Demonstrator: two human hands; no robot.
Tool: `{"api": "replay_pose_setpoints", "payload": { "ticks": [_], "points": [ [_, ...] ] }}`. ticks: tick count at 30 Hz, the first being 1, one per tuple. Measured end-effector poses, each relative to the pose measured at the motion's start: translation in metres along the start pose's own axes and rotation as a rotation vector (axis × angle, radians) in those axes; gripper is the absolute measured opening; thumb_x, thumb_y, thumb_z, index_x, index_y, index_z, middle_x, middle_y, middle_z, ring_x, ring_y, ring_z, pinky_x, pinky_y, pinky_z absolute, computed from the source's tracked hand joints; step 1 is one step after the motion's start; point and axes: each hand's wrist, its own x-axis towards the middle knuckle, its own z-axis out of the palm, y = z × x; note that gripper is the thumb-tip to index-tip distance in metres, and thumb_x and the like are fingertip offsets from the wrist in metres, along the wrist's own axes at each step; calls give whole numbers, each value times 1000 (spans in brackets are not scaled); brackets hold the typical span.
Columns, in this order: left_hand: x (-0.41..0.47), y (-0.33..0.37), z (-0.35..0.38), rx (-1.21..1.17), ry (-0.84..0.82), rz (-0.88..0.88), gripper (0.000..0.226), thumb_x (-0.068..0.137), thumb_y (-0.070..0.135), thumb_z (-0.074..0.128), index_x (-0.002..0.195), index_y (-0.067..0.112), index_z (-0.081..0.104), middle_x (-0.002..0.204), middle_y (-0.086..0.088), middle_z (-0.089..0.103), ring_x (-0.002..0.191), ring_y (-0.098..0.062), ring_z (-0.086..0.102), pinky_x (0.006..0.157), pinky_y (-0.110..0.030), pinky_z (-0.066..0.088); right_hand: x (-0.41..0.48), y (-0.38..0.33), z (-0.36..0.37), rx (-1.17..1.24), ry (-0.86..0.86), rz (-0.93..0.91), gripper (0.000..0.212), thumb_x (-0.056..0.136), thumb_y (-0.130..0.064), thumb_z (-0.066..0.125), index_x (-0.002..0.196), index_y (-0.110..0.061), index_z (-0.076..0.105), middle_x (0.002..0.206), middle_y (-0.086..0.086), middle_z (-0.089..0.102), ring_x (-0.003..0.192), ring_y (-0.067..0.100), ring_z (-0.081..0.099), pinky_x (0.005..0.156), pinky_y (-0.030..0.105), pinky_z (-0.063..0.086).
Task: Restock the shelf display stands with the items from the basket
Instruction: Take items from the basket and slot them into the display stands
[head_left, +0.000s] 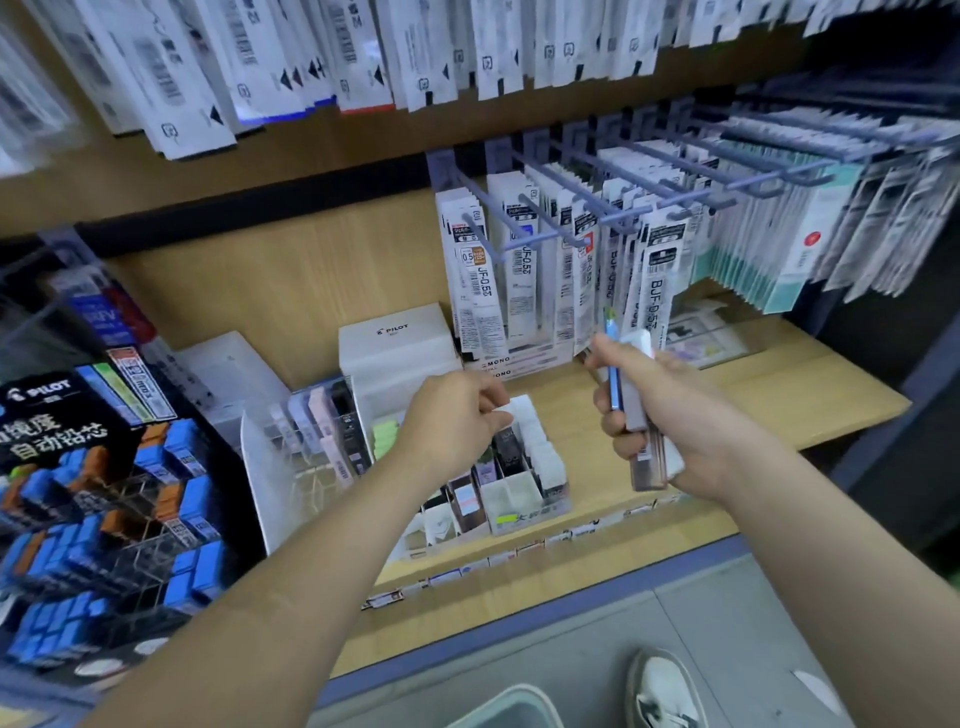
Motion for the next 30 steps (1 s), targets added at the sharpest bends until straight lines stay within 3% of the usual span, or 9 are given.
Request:
{"api": "replay_pose_setpoints", "payload": {
  "ticks": [4, 10, 14, 17, 19, 21, 24, 27, 30],
  "points": [
    [3, -10, 16, 63, -3, -4, 14, 82, 25, 73, 95, 22, 72, 91, 3, 71, 94, -15, 59, 84, -27, 48, 0, 0, -2, 5, -6, 7, 30, 86, -44, 68, 95, -16, 59, 63, 4, 54, 48, 13, 45, 36, 20, 33],
    [5, -15, 26, 239, -11, 40, 21, 85, 29, 68, 106, 28, 70, 93, 6, 70, 101, -19, 49, 87, -32, 40, -2, 2, -1, 17, -25, 31, 20, 91, -25, 64, 102, -10, 57, 65, 4, 53, 47, 13, 46, 35, 19, 29],
    [7, -9, 28, 426, -75, 117, 24, 90, 35, 60, 113, 34, 66, 103, 9, 67, 106, -19, 44, 79, -32, 27, -6, 3, 3, -6, -77, 23, 33, 88, -38, 66, 105, -10, 59, 60, 4, 53, 46, 12, 47, 35, 18, 31],
    [9, -7, 28, 503, -95, 143, 10, 89, 35, 60, 90, 29, 67, 94, 8, 64, 105, -21, 43, 76, -32, 25, -6, 3, 6, 13, -92, 34, 42, 82, -49, 65, 103, -13, 59, 59, 2, 54, 46, 12, 47, 36, 17, 32],
    [11, -7, 29, 553, -94, 164, 23, 88, 32, 60, 68, 23, 51, 80, 6, 54, 100, -23, 43, 74, -32, 27, -7, 3, 6, 48, -84, 58, 42, 83, -50, 64, 102, -13, 58, 58, 2, 54, 44, 12, 45, 35, 17, 31],
    [13, -7, 29, 562, -107, 172, 32, 86, 29, 60, 62, 20, 41, 74, 5, 48, 97, -23, 44, 74, -32, 28, -7, 3, 7, 66, -79, 79, 39, 85, -50, 64, 99, -14, 58, 59, 2, 54, 44, 12, 43, 35, 16, 29],
    [13, -4, 27, 539, -134, 142, 20, 85, 25, 60, 68, 23, 50, 78, 5, 51, 99, -23, 46, 76, -32, 30, -8, 4, 9, 80, -93, 102, 36, 85, -51, 64, 91, -16, 57, 60, 3, 53, 44, 11, 41, 36, 16, 27],
    [9, 2, 17, 216, -22, 53, 12, 86, 23, 60, 91, 27, 70, 92, 6, 68, 96, -17, 57, 80, -29, 43, -8, 4, 12, 84, -118, 131, 41, 83, -54, 64, 89, -15, 54, 62, 3, 53, 44, 11, 40, 35, 17, 27],
    [-6, 24, -4, -623, 92, -90, 8, 87, 24, 66, 92, 26, 73, 81, 4, 72, 72, -10, 61, 74, -29, 50, -8, 7, 14, 84, -167, 147, 47, 79, -62, 63, 88, -16, 55, 63, 3, 53, 46, 11, 40, 34, 16, 27]
  ]
}}
